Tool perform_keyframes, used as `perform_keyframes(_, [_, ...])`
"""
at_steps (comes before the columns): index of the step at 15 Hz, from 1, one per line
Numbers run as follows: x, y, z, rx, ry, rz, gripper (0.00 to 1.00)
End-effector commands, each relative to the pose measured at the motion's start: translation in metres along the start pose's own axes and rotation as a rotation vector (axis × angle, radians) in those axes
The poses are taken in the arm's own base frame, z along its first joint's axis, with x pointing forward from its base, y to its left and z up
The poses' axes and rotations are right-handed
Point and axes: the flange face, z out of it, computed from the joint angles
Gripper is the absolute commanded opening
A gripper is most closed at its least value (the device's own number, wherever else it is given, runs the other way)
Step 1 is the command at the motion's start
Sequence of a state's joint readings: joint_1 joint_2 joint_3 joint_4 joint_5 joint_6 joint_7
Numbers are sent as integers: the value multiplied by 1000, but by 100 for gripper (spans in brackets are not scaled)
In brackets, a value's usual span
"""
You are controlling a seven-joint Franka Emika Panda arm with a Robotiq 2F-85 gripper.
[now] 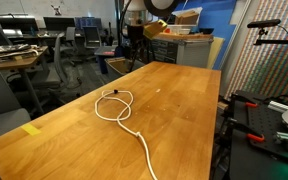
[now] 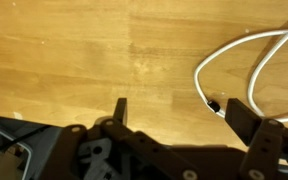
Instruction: Tie a knot using the white rope
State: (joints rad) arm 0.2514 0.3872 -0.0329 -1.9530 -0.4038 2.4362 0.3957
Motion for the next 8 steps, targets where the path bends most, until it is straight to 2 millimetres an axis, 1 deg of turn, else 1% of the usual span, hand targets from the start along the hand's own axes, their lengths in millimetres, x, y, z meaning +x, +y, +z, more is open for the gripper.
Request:
perform_keyframes(1, [6, -14, 32, 32, -27, 47, 100])
perform_keyframes(4, [5, -30, 58, 56, -40, 68, 100])
perform_keyframes(7, [5, -39, 82, 68, -57, 103, 98])
perform_keyframes(8, [5, -41, 89, 72, -60, 122, 95])
